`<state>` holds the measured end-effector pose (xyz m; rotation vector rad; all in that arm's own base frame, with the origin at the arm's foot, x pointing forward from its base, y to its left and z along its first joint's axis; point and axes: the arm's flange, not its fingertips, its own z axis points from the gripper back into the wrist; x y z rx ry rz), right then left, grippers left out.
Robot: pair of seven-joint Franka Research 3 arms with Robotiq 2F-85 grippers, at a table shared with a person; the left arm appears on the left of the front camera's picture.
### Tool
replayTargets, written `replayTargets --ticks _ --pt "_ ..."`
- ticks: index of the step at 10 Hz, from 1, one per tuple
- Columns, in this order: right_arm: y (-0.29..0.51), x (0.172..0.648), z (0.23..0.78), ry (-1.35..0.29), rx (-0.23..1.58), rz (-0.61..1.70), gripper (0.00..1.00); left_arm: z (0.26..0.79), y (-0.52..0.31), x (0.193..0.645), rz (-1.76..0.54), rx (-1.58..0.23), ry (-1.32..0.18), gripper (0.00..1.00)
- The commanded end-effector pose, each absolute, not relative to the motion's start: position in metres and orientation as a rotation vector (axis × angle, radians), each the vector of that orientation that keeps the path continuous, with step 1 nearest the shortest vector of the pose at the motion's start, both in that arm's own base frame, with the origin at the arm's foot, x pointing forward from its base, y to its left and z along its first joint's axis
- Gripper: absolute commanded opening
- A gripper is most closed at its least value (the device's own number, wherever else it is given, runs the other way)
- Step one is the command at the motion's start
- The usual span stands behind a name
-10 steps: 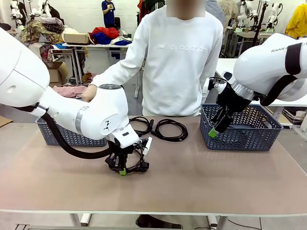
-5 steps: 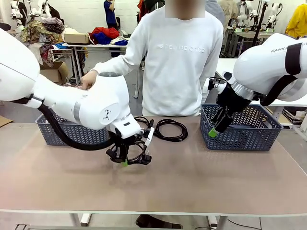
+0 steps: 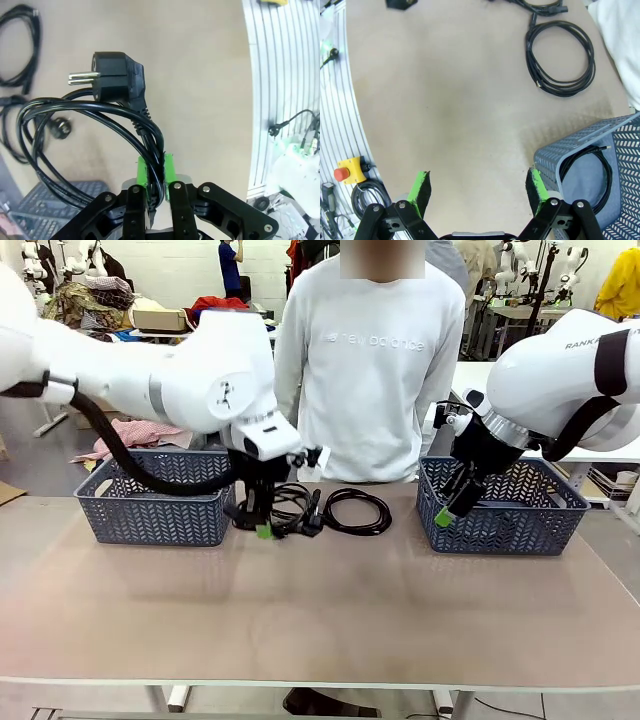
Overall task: Organize the cables according to human instructions.
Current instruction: Pick up a bundle of cables and place it in the basket indicated by the human.
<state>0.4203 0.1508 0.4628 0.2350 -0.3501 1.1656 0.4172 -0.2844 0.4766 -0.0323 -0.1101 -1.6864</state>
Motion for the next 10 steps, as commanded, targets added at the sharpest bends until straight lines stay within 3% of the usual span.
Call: replayTargets --ticks 1,7,10 --pt "0.151 0.42 0.464 -0.349 0.23 1.153 1.0 0.497 -0.266 0.448 -1.659 -0.028 -0.135 0.01" --pt "0.151 0.42 0.464 -0.349 0.23 1.153 1.0 0.53 -0.19 0.51 -1.531 -0.053 -0.175 0.01" --pt "0.151 0.42 0.464 -0.349 0.23 1.153 1.0 0.522 -0.192 0.506 -1.528 -0.025 -0.181 0.01"
